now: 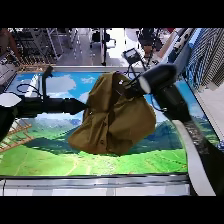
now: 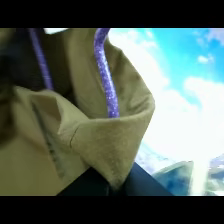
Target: Fold the clothes and pants, and hang the long-sleeved shirts on hangers.
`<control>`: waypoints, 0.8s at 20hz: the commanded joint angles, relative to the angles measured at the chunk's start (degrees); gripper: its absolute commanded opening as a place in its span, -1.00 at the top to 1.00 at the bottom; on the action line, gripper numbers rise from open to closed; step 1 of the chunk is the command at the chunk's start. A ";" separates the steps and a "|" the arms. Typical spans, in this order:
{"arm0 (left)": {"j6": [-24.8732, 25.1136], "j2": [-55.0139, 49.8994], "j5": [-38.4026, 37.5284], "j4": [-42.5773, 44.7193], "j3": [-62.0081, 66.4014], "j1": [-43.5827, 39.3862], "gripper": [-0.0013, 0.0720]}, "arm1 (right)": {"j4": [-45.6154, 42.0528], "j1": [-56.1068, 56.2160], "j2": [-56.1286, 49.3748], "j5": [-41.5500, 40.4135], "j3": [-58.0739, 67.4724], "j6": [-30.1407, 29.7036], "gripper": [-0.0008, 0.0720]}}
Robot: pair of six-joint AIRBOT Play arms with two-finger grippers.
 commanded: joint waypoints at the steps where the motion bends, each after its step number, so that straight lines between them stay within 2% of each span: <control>1: -1.86 0.33 -0.98 5.64 0.02 -2.05 -0.33 | 14.56 0.02 4.35 -0.74 3.37 0.83 0.90; 2: -1.86 0.50 -1.01 5.66 0.02 -1.40 -0.32 | 16.50 0.02 5.88 -5.25 2.54 2.21 0.90; 4: -2.01 1.14 -1.03 5.64 0.02 0.07 -0.30 | 15.43 0.00 8.00 -18.16 1.14 8.76 0.90; 6: -1.99 1.97 -1.64 5.73 0.02 1.05 -0.31 | 8.96 -0.20 8.17 -30.86 1.01 15.96 0.90; 8: -1.99 2.80 -3.91 5.70 0.02 1.77 -0.30 | 3.85 -3.39 8.15 -37.90 1.01 24.72 0.90; 10: -1.99 3.28 -7.56 5.75 0.02 2.27 -0.30 | -0.74 -8.94 8.35 -36.11 1.01 29.46 0.90; 11: -1.99 3.34 -9.53 5.75 0.02 2.34 -0.30 | -2.56 -12.09 8.61 -33.18 1.03 29.86 0.90; 16: -1.95 3.28 -14.73 6.40 0.02 2.36 -0.30 | -18.71 -30.36 12.39 -10.78 1.07 27.12 0.90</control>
